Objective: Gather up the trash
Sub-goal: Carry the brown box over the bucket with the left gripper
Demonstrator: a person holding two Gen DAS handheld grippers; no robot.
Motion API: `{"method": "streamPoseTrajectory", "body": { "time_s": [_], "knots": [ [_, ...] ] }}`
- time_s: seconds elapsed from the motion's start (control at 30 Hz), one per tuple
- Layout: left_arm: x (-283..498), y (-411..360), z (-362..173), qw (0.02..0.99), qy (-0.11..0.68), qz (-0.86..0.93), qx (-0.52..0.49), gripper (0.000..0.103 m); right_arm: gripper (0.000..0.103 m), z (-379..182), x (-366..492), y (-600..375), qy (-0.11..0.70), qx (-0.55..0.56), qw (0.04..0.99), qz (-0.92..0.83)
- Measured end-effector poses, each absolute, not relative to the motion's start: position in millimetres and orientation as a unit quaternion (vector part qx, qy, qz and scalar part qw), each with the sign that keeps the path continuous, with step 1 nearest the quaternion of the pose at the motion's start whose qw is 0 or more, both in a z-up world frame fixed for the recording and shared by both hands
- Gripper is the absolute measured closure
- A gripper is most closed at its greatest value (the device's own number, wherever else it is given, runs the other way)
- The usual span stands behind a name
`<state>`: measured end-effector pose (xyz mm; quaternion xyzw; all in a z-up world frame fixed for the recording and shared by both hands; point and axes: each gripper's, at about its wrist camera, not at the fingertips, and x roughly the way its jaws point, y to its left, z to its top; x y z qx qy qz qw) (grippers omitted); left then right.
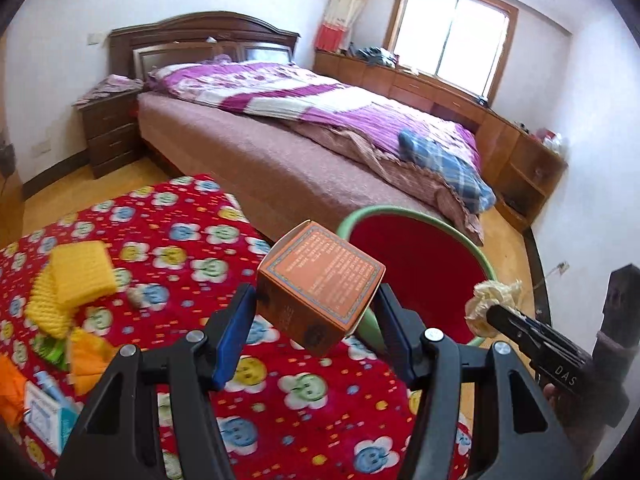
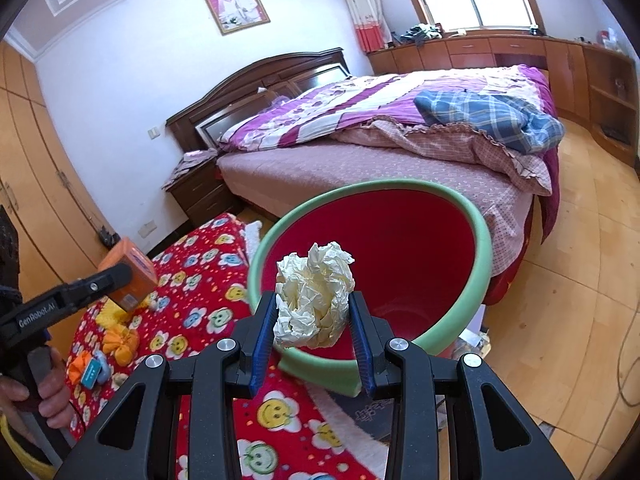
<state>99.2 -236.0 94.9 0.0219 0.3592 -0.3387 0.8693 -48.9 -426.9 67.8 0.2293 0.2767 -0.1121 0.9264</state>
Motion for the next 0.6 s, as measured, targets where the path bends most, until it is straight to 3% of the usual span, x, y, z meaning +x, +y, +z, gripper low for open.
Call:
{"method": "streamPoseTrajectory", "body": {
  "time_s": [0.6],
  "knots": [
    [121, -329, 50, 0.825, 0.402, -0.393, 0.055, 0.042, 0.06, 45, -30, -469, 0.281, 0.238, 0.919, -0.139]
  ]
}}
